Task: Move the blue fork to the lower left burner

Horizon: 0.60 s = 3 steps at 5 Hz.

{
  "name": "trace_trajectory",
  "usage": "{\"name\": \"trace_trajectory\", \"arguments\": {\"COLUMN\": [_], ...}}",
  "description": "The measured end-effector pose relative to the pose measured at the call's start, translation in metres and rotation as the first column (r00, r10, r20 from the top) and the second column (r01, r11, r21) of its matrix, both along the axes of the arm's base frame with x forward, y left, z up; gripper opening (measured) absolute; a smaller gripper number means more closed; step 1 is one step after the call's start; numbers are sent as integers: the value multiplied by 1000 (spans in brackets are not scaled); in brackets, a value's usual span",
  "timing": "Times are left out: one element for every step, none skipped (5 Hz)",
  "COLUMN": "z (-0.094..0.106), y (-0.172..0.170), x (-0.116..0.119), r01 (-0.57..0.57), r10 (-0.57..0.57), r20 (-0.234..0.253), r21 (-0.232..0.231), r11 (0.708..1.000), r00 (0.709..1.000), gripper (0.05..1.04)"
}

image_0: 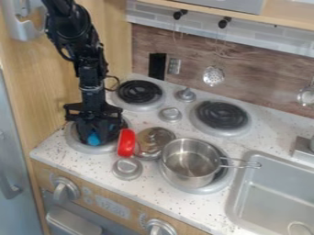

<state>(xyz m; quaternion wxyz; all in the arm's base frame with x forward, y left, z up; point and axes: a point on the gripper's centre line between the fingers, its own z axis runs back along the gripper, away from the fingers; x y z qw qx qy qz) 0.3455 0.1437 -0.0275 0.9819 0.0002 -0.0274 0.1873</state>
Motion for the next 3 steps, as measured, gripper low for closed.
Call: {"name": "trace_trajectory", "arguments": {"z": [5, 36, 46], "y": [2, -2, -9], "x": [-3, 5, 6], "r01": [8, 61, 111], "r10": [-8, -63, -111], "r20": [1, 63, 79], "r21": [14, 29, 4], "r11": [1000, 998, 994], "r00": [1000, 996, 991], "gripper": [975, 1012, 1003]}}
